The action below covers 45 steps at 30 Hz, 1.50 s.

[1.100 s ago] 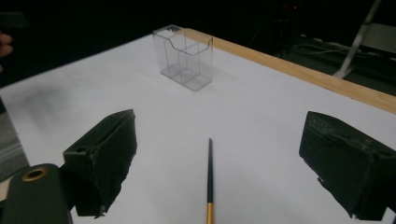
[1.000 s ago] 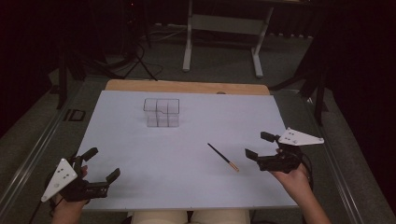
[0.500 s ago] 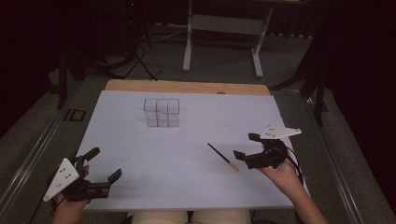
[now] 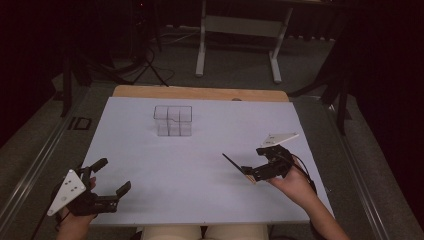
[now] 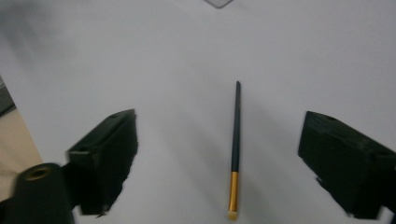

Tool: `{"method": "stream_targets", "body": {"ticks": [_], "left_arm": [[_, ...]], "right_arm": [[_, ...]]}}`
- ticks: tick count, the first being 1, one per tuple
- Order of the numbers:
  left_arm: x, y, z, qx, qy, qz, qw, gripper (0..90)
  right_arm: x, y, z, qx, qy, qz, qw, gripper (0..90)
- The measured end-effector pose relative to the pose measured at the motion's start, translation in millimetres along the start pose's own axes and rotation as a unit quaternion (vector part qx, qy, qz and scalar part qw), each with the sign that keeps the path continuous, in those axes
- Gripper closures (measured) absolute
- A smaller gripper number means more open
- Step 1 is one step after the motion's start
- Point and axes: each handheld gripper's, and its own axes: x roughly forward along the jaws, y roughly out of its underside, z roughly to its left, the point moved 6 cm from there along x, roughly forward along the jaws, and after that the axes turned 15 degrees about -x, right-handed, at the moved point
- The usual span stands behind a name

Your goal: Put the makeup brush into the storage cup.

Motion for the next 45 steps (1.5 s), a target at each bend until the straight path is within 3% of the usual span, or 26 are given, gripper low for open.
{"method": "stream_targets", "body": {"ticks": [5,7,18,33,45], "left_arm": [[-0.1,-0.1,0.4,0.0,0.0,-0.001,1.0,1.1],[-0.1,0.0,0.5,-0.001,0.0,0.0,1.0,1.1],[0.2,0.3,0.6,0.0,0.0,0.0,1.0,1.1],[0.8,0.7,0.6,0.002,0.001,0.002,1.0,1.1],[1.1,1.3,0.2,0.003,0.002,0.004,1.0,1.1]], "right_arm": [[9.1,1.9,-1.3,0.005,-0.017,0.024,0.9995,16.0],[11.8,3.2,-2.0,0.008,-0.029,0.034,0.999,21.5],[25.6,9.2,-6.5,0.013,-0.035,0.082,0.9959,27.9],[43.7,17.0,-6.2,0.035,-0.056,0.144,0.9874,35.8],[54.7,24.5,-4.9,0.022,-0.059,0.205,0.9768,57.0]]}}
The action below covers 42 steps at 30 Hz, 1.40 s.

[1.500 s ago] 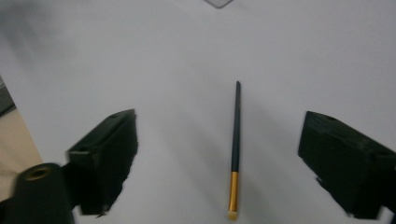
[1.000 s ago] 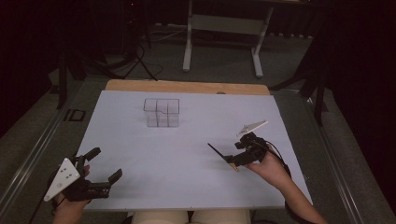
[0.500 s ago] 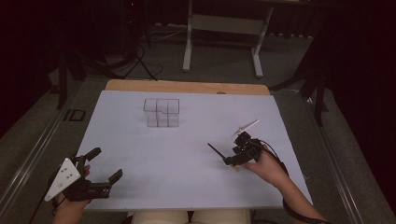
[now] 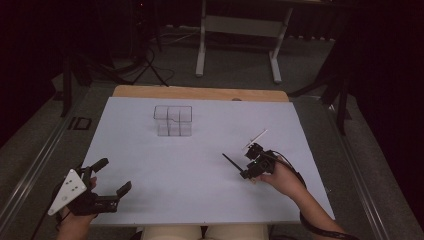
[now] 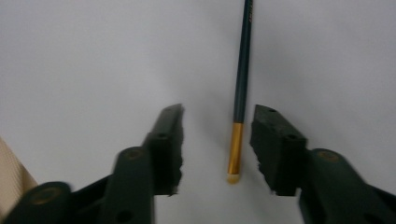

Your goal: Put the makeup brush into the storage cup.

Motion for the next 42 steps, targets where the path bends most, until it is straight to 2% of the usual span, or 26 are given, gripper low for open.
{"method": "stream_targets", "body": {"ticks": [4,11,26,28,31,36,42], "left_arm": [[0.1,0.0,0.0,0.0,0.0,0.0,1.0,1.1],[0.0,0.1,-0.1,0.0,0.0,0.0,1.0,1.1],[0.9,0.3,-1.9,0.0,0.01,-0.001,1.0,1.2],[1.0,0.1,-2.4,0.004,0.011,-0.004,0.9999,1.2],[1.4,0.2,-2.6,0.012,0.013,-0.005,0.9998,1.2],[1.9,-0.3,-5.0,0.026,0.019,-0.011,0.9994,1.2],[3.3,0.4,-5.6,0.021,0.025,-0.011,0.9994,1.2]], "right_arm": [[4.3,-0.3,-1.6,-0.002,0.002,0.02,0.9998,62.2],[12.8,-0.8,-2.3,-0.005,0.002,0.053,0.9986,63.8],[26.0,1.1,-7.7,-0.018,0.005,0.075,0.997,70.0],[27.4,1.5,-8.8,-0.026,0.009,0.077,0.9966,70.7],[29.0,1.3,-8.2,-0.02,0.01,0.08,0.9966,71.0],[34.9,4.9,-9.0,-0.038,0.019,0.098,0.9942,73.4],[35.4,4.4,-9.6,-0.04,0.025,0.104,0.9935,78.7]]}}
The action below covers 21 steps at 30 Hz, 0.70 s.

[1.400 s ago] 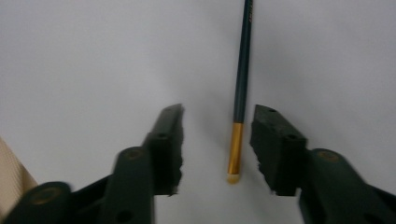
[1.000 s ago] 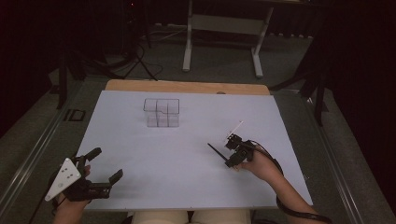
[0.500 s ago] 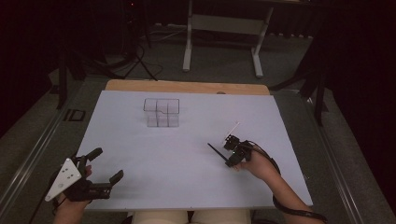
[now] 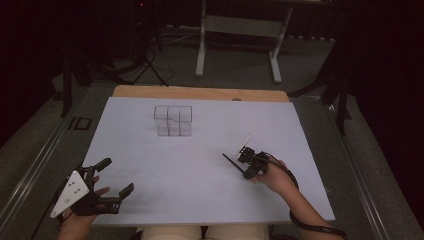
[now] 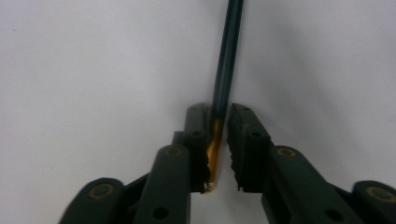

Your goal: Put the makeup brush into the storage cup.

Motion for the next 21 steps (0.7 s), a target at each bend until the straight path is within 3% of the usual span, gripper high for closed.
{"method": "stream_targets", "body": {"ticks": [9,11,16,21], "left_arm": [[-0.3,-2.0,-2.0,-0.015,0.008,-0.003,0.9998,1.2],[0.2,-1.7,-4.3,-0.014,0.014,0.007,0.9998,1.2],[3.2,2.3,-11.7,-0.048,0.035,0.044,0.9973,1.2],[2.0,-0.2,-16.6,-0.056,0.047,0.048,0.9962,1.1]], "right_arm": [[-0.2,-1.9,-0.4,-0.005,-0.004,0.012,0.9999,84.2],[-1.1,-1.2,-1.0,-0.007,-0.008,0.013,0.9999,84.2],[-4.8,1.3,-2.0,-0.006,-0.013,0.008,0.9999,84.2],[-14.2,3.7,-1.1,-0.014,-0.014,-0.007,0.9998,84.2]]}}
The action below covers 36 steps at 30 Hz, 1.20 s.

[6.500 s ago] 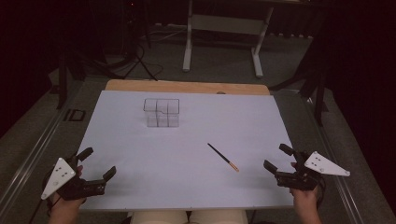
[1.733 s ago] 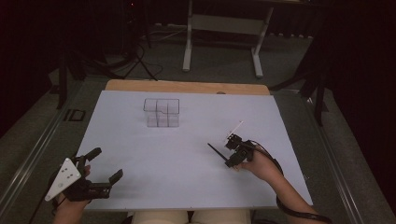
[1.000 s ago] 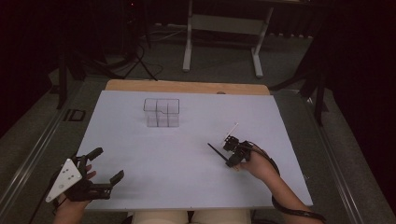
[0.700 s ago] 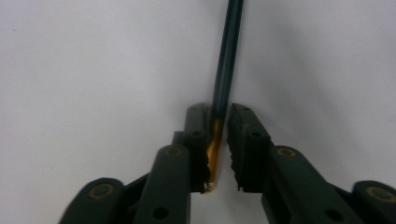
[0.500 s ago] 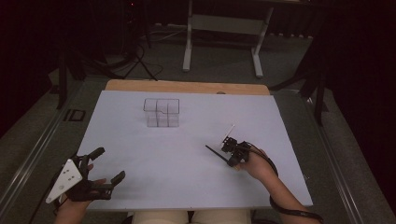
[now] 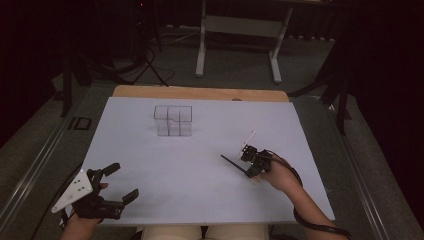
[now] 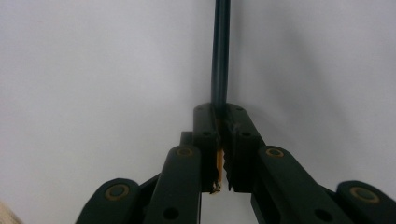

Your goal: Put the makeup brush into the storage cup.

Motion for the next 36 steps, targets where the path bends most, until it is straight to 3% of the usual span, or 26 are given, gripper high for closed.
{"method": "stream_targets", "body": {"ticks": [5,15,21,27,30,32,36], "left_arm": [[-3.3,-1.2,-0.1,-0.005,0.018,-0.003,0.9998,1.1],[0.6,1.5,-2.8,0.005,0.034,0.027,0.999,1.2],[5.1,-3.9,-3.8,-0.014,0.055,0.038,0.9977,3.7],[13.9,-12.8,-7.9,-0.022,0.064,0.054,0.9962,4.1],[21.1,-16.1,-9.1,-0.012,0.061,0.066,0.9959,4.1],[25.5,-18.5,-10.2,-0.02,0.07,0.073,0.9947,4.0],[35.1,-22.2,-13.5,-0.016,0.075,0.089,0.9931,3.4]], "right_arm": [[-14.4,1.8,1.5,-0.011,0.005,-0.021,0.9997,84.2],[-37.7,4.9,6.7,-0.036,0.012,-0.045,0.9983,84.2],[-48.4,3.2,14.1,-0.058,0.008,-0.055,0.9968,84.2],[-56.7,-1.1,21.9,-0.083,0.002,-0.056,0.995,84.2],[-61.1,-3.5,24.4,-0.089,0.002,-0.06,0.9943,84.2],[-63.7,-5.5,26.9,-0.096,0.003,-0.061,0.9935,84.2],[-67.5,-8.2,30.7,-0.104,0.003,-0.065,0.9924,84.2]]}}
